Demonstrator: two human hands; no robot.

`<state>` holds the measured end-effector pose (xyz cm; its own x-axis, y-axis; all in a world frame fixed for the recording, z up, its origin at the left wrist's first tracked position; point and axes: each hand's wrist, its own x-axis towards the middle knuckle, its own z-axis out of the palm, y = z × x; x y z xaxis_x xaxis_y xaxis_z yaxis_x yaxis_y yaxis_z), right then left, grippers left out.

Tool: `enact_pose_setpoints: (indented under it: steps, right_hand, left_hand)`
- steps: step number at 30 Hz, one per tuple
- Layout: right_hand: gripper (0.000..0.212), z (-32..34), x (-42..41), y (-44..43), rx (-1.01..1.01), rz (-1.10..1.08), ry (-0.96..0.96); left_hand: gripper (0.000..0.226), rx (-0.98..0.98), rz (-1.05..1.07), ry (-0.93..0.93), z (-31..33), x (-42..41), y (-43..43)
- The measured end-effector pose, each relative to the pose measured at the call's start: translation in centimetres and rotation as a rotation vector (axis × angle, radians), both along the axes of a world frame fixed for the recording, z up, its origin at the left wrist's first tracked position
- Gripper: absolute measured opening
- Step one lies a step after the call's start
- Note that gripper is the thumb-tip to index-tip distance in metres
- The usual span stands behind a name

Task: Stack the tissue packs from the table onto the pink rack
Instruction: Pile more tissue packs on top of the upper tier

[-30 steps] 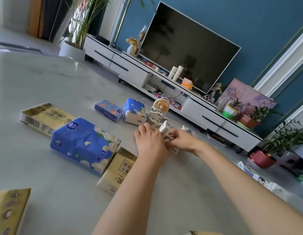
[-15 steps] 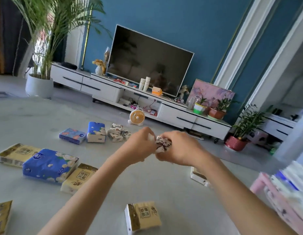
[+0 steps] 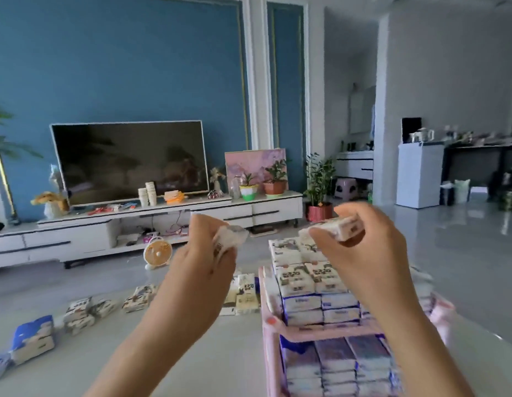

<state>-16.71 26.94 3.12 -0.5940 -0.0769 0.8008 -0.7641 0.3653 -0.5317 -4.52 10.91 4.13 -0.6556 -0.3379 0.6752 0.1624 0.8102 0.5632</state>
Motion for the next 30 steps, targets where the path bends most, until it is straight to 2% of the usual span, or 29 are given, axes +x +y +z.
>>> enact_pose_setpoints:
  steps: [4,7,12,16,19,23,30]
  right_hand:
    - [0.04,-2.0,-2.7,3.1,-0.013,-0.093,-0.03]
    - [0.042,-3.1,-3.5,3.7,-0.043,-0.06,-0.065]
    - [0.052,-4.4,-2.8,2.4,0.085,-0.044,-0.054]
    - [0.061,-4.9,-2.5,2.5,0.15,-0.016,-0.058]
    - [0.06,-5.1,-2.0,3.0,0.22,0.007,-0.041]
    - [0.062,-5.1,-1.4,3.8,0.295,0.046,-0.049]
    - [0.059,-4.7,-0.8,3.9,0.391,0.04,-0.083]
  left_hand:
    - [0.022,-0.273,0.004,0.01,-0.6,-4.1,3.4]
    - [0.034,-0.335,-0.004,-0.024,-2.5,-6.4,4.8]
    - [0.056,-0.455,0.013,-0.152,-5.0,-8.2,4.8]
    - [0.057,-0.528,0.008,-0.135,-6.1,-8.4,5.3]
    - [0.048,-0.474,-0.021,-0.163,-6.2,-8.0,6.3]
    - [0.053,-0.347,-0.012,-0.149,-6.6,-7.6,6.0]
    - [0.038,-0.284,0.022,-0.105,-6.4,-7.0,4.3]
